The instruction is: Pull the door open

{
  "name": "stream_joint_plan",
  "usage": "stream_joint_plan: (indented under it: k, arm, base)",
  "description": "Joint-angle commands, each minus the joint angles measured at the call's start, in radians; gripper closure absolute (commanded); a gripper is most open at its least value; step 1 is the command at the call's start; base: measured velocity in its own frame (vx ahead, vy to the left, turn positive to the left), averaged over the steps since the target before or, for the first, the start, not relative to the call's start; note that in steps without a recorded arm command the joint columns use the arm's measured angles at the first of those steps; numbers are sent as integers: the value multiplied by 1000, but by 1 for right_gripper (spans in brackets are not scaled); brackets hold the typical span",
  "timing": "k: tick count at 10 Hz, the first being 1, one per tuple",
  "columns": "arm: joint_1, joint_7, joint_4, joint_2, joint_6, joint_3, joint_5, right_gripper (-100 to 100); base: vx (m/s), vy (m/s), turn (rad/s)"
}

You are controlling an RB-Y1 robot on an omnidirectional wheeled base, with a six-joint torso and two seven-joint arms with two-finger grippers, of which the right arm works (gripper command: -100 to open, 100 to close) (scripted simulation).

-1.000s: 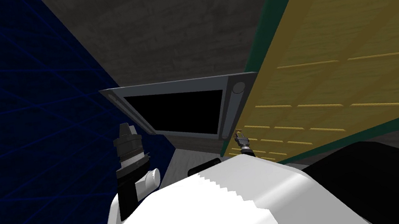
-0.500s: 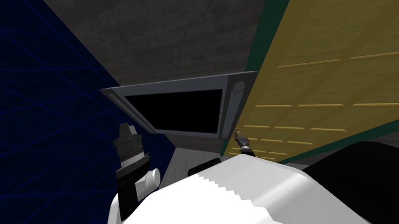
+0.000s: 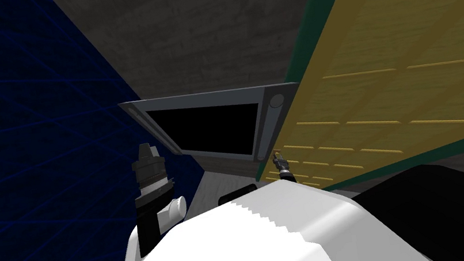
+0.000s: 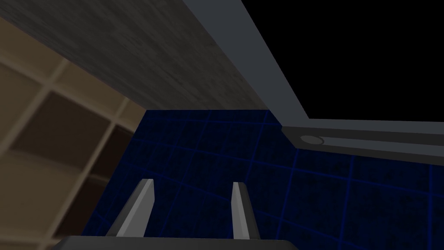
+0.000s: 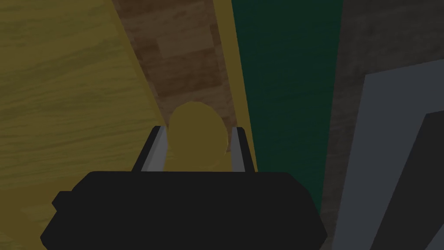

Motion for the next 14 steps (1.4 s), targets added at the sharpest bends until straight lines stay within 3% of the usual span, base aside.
stream_joint_plan:
  k: [1,14]
  arm:
    - [-3,-50,5,1,1,7,-5,100]
    - [-31,-357,33,-12,-2,33,-40,100]
  base:
    - [-31,0,20]
    - [-26,-1,14]
